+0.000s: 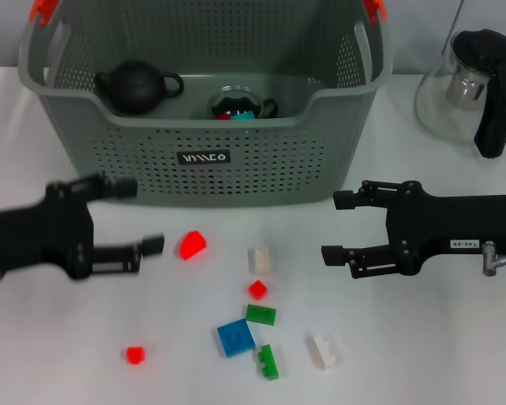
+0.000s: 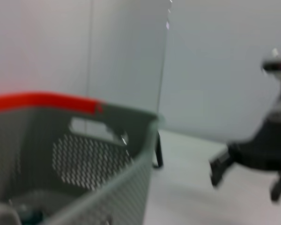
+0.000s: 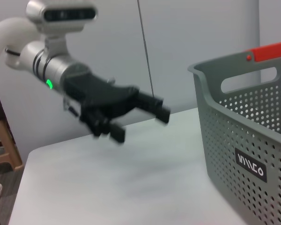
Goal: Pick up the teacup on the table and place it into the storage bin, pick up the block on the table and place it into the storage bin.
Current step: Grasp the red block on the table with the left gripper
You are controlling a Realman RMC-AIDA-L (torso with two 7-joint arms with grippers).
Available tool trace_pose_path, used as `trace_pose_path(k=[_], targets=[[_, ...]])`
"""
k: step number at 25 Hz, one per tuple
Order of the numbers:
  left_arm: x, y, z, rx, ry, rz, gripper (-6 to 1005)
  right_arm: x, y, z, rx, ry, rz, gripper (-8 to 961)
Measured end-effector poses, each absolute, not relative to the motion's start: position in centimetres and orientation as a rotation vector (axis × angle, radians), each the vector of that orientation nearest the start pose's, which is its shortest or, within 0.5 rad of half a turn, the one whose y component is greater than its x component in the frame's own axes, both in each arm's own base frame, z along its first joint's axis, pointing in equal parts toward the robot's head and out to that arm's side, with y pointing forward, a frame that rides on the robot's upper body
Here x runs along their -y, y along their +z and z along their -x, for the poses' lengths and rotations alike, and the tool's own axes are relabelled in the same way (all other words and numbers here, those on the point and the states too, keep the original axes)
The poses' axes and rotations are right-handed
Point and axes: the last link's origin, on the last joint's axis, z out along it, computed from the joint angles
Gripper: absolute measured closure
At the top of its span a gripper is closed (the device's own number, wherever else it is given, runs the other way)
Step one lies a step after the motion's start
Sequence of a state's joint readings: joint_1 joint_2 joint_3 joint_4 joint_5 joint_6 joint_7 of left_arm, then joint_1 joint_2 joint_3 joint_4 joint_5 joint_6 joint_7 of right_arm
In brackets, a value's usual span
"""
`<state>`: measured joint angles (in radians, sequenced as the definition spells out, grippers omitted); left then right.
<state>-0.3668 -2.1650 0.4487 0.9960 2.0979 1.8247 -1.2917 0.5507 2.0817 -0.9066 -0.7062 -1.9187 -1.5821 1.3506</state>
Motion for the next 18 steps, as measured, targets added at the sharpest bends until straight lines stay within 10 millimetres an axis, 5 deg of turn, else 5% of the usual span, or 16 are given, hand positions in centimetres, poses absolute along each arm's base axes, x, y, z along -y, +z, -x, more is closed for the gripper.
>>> trace_pose_path(k=[6, 18], targets=[[-25.8, 3.0, 30.8, 0.447, -0.537, 2.714, 94, -32.8, -1.8, -22.9, -0.386, 0.670, 2.912, 43], [-25.2, 2.5, 32.8, 0.454, -0.353, 2.753, 97, -32.6, -1.8, -23.3, -0.386, 0.666, 2.909, 42]])
